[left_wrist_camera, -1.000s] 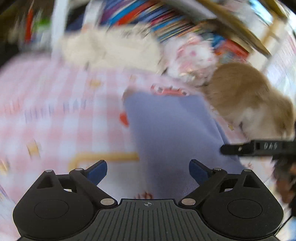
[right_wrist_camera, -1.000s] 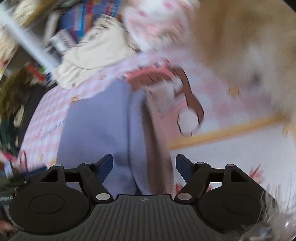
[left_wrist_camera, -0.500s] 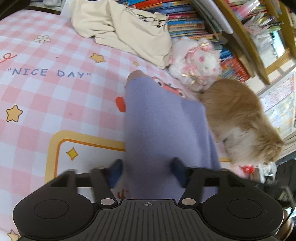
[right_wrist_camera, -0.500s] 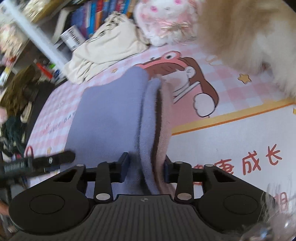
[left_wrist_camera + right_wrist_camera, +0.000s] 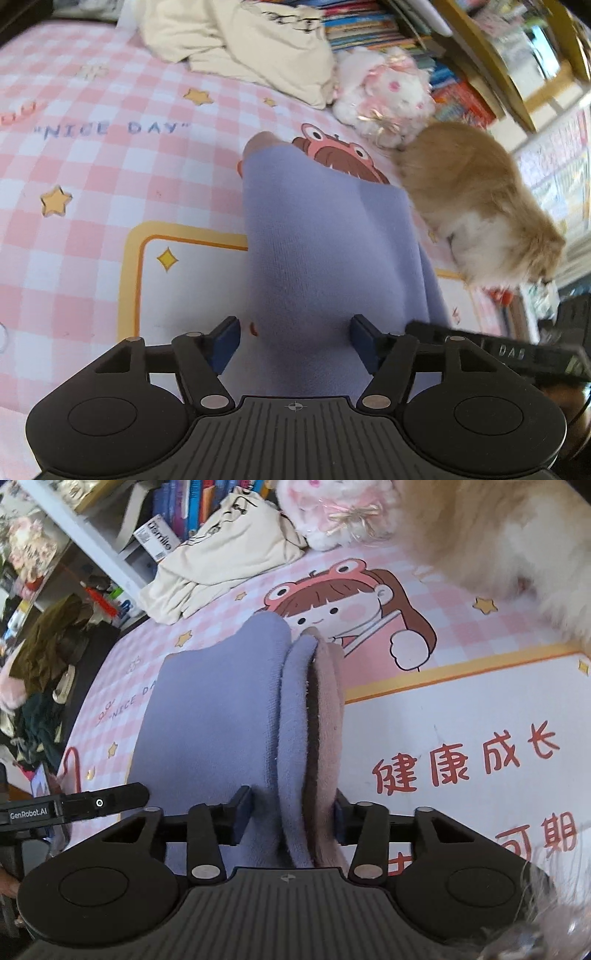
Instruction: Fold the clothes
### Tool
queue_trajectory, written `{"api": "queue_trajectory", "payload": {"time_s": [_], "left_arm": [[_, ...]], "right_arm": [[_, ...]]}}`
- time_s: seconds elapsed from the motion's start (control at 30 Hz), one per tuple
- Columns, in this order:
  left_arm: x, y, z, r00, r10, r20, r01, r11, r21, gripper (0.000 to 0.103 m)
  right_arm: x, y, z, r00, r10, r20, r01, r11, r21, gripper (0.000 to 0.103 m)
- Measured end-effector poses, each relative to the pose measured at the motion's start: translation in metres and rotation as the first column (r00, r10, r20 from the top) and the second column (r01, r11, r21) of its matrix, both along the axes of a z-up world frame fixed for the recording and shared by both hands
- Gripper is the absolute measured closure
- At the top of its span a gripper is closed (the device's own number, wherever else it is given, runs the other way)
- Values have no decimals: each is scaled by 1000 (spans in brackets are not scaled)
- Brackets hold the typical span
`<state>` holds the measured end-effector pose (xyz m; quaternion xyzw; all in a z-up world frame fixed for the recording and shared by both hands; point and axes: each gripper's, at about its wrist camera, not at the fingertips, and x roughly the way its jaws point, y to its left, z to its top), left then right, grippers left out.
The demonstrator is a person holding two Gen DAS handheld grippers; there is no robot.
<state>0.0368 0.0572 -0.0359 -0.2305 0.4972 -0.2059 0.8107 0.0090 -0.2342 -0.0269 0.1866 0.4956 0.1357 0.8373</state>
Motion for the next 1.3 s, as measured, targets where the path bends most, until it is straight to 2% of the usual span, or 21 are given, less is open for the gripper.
{"api": "queue_trajectory", "payload": {"time_s": [0.17,0.2,0.27,0.3,0.33,0.4,0.47,0.53,0.67,0.73,0.8,1.0,1.07,1.17,1.3], "left_arm": [[9,-3,-13,998,34,-50,-38,996,-87,35],[9,-7,-12,999,26,-43,-29,997,-72,35],[7,-16,-7,1000,3,-13,-3,1000,-18,40],[5,-20,-3,1000,-8,7,8,1000,15,45],[2,-26,2,999,-21,35,19,999,50,49],[-6,-38,15,992,-66,106,51,990,132,51],[-12,-45,24,982,-107,158,76,978,195,50],[-8,-42,21,985,-108,134,82,979,188,49],[0,-25,7,998,-35,46,31,995,94,43],[2,-20,2,1000,-9,19,7,998,62,34],[3,-18,-2,1000,6,0,-6,999,38,30],[5,-27,-3,1000,-15,26,14,999,50,31],[4,-31,-1,999,-25,35,22,997,70,32],[3,-34,2,999,-28,47,23,996,90,38],[-4,-39,12,994,-47,100,33,990,137,46]], "right_arm": [[4,-5,-8,999,-33,-29,35,997,64,54],[3,-4,-7,999,-29,-22,30,998,60,56],[2,0,-5,1000,-15,2,14,999,41,65],[-2,7,0,999,17,43,-17,1000,-8,72],[-5,13,4,995,50,82,-45,997,-59,73],[-13,24,11,983,113,143,-92,985,-145,75],[-13,22,9,983,117,138,-98,986,-135,75],[-13,18,6,985,113,128,-98,989,-115,74],[-1,4,-1,998,43,47,-43,999,-6,64],[3,3,-3,999,30,17,-30,999,19,58],[7,4,-5,1000,25,-4,-25,999,32,56],[10,1,-9,1000,21,-12,-20,997,70,55],[11,2,-9,1000,27,-6,-26,997,67,58],[9,5,-6,998,50,25,-51,998,48,68],[-1,20,5,982,134,131,-126,990,-71,75]]}}
